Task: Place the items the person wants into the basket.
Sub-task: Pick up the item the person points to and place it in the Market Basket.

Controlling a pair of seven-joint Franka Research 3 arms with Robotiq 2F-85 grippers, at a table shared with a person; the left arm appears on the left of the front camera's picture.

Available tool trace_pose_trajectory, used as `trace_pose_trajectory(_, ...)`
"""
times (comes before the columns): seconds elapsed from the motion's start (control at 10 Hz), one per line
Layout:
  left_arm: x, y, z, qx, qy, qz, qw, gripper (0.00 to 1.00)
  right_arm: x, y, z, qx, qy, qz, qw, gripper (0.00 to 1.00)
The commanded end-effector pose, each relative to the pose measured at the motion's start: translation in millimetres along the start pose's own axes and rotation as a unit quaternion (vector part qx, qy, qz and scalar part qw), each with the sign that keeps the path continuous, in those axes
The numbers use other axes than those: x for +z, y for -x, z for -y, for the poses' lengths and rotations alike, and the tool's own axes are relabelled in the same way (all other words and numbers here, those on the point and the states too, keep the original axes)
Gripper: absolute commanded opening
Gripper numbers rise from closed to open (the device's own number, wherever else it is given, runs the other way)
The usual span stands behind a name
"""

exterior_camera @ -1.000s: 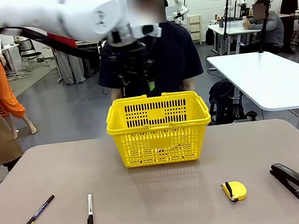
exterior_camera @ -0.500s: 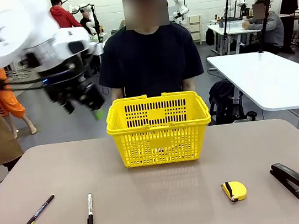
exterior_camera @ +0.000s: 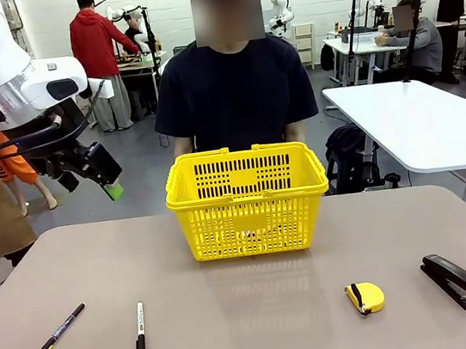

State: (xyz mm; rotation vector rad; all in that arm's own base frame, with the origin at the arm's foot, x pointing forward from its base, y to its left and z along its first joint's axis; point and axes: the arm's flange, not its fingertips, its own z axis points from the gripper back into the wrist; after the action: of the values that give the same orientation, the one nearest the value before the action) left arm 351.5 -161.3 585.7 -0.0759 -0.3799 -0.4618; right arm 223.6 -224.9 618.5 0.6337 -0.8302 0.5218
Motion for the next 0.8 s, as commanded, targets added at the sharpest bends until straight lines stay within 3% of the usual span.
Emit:
trace_pose_trajectory(0.0, 0.6, -1.9, 4.9, -0.001, 0.003, 0.001, 1.000, 1.00, 1.0, -3.1, 0.0, 0.009, -0.009, 0.015, 1.000, 1.00)
trace_pose_trajectory(0.4, -0.4, -0.4, 5.2, -0.005, -0.001, 0.000, 1.000, 1.00, 1.0, -3.1, 0.0, 0.009, -0.009, 0.015, 1.000, 1.00)
trace_pose_trajectory(0.5, 13.7, 2.1, -21.2, -0.116, 0.029, -0.004, 0.993, 1.00, 1.0, -3.1, 0.0, 0.009, -0.009, 0.015, 1.000, 1.00)
trace_pose_trajectory(0.6, 33.3, 25.5, -55.4, -0.171, 0.080, 0.001, 0.982, 1.00, 1.0, -3.1, 0.0, 0.009, -0.009, 0.015, 1.000, 1.00)
trace_pose_trajectory(0.7, 62.9, 60.0, -95.6, -0.212, 0.152, 0.036, 0.965, 1.00, 1.0, -3.1, 0.0, 0.009, -0.009, 0.015, 1.000, 1.00)
